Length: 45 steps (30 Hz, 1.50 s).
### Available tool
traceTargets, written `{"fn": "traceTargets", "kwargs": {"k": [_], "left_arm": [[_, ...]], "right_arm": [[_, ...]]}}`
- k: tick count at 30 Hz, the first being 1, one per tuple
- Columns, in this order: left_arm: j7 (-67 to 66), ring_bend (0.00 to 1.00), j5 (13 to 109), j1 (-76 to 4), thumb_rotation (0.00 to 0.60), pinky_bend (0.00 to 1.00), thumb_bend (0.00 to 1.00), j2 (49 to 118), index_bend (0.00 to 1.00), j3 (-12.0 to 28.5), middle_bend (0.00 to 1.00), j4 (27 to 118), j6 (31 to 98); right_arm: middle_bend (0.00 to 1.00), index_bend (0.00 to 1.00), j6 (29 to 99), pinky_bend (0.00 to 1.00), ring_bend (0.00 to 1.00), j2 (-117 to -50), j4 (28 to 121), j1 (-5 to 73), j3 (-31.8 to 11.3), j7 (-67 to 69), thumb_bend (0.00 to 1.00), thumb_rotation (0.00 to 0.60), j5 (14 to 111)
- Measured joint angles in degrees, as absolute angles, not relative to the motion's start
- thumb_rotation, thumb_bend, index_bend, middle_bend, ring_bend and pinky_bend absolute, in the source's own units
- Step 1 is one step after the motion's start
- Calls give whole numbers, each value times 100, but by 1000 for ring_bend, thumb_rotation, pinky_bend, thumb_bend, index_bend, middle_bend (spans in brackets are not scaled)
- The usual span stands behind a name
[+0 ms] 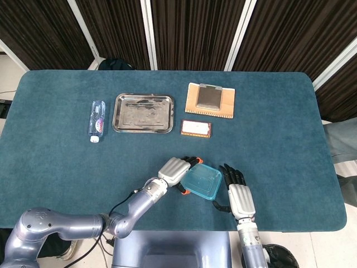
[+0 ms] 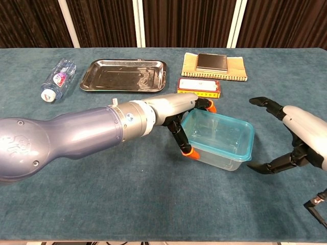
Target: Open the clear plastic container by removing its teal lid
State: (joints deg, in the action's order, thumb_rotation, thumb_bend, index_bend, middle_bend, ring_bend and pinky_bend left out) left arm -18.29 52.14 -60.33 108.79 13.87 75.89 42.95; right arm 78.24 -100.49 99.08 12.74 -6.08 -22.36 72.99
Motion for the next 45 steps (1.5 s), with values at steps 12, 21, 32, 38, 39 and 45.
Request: {"fn": "traceTargets", "kwargs": {"k": [12,21,32,38,39,45], "left_arm": [[-1796,342,5249,-6050,600,497,163,10922,271,1354,449,7577,4295],[-1810,354,5234,-6062,600,535,163,10968,283,1335,462,7534,4309],[-1882,373,5206,-6081,600,567,163,11037,303,1285,480,7497,4322],[-1796,360,5230,-6081,600,557,163,11027,288,1348,461,7563,4322],[-1762,360,5232,-6081,600,556,163,11015,287,1369,460,7583,4312],[-1542,352,5225,-6087,600,539,163,10853,278,1497,451,7723,4146]], "right_arm": [[0,0,7846,0,0,-10137,10053,1295,-686,-2221,284,600,7221],[0,0,7861,0,0,-10213,10287,1268,-783,-2139,284,600,6970],[0,0,7888,0,0,-10243,10625,1287,-1085,-2169,284,600,6511],[0,0,7887,0,0,-10233,10656,1343,-1163,-2229,284,600,6414],[0,0,7888,0,0,-10228,10628,1350,-1155,-2233,283,600,6445],[0,0,7912,0,0,-10190,10222,1385,-970,-2037,284,600,7033]]}}
